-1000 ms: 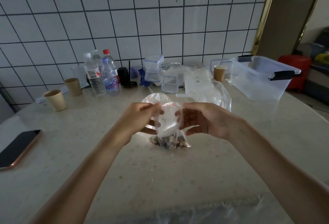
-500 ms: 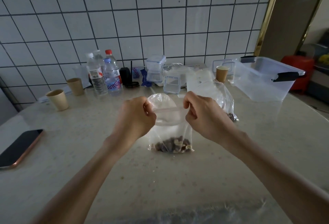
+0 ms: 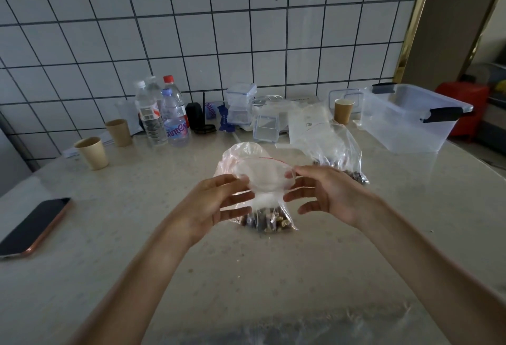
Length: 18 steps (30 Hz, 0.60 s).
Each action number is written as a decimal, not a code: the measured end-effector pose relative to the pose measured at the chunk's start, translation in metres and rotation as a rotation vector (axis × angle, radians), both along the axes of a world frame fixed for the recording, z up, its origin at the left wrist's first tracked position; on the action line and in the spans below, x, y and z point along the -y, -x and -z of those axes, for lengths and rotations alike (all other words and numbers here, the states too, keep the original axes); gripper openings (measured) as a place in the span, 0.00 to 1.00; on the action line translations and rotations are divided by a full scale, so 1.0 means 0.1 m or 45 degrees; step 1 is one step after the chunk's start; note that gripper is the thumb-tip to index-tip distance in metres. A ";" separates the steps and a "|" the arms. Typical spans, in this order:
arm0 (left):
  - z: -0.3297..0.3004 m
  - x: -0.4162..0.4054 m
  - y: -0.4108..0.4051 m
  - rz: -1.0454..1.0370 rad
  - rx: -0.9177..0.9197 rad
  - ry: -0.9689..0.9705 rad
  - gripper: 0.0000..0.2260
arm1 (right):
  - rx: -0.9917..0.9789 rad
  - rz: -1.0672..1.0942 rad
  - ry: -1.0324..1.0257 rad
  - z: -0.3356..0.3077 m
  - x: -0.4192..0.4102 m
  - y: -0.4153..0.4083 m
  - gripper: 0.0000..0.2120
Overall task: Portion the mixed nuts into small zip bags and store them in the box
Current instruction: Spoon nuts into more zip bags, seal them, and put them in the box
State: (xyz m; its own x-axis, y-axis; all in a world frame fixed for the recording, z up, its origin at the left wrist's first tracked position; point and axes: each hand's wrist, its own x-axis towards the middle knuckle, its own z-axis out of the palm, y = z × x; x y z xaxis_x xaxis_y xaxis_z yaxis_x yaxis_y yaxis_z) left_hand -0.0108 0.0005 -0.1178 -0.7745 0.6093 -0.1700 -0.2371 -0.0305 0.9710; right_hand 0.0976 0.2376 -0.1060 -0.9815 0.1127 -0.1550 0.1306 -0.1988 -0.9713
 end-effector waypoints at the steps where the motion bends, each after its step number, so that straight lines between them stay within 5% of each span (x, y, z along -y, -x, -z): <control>1: 0.04 0.00 -0.01 0.059 0.040 -0.077 0.18 | -0.004 -0.035 0.049 0.00 0.00 0.00 0.11; 3: 0.12 0.00 -0.01 0.102 0.061 -0.181 0.20 | -0.017 -0.070 0.081 0.01 -0.01 -0.01 0.12; 7: 0.20 -0.06 -0.02 -0.001 0.057 -0.291 0.04 | -0.069 0.059 0.037 -0.02 0.04 0.02 0.01; 9: 0.16 -0.11 -0.04 -0.018 0.073 -0.316 0.04 | -0.105 0.160 -0.113 -0.06 0.11 0.04 0.06; 13: -0.02 -0.23 -0.07 -0.212 -0.048 -0.172 0.05 | -0.297 0.443 -0.814 -0.17 0.29 0.06 0.11; 18: -0.28 -0.33 -0.08 -0.462 -0.889 0.404 0.09 | -0.401 0.652 -1.713 -0.27 0.45 0.12 0.12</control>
State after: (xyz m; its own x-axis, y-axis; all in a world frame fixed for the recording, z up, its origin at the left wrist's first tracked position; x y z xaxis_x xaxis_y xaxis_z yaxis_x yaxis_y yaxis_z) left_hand -0.0027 0.0339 -0.0899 -0.9034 0.3072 0.2991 0.3921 0.3096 0.8662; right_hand 0.0861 0.1926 -0.0792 -0.7638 0.3331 0.5529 0.0783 0.8980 -0.4329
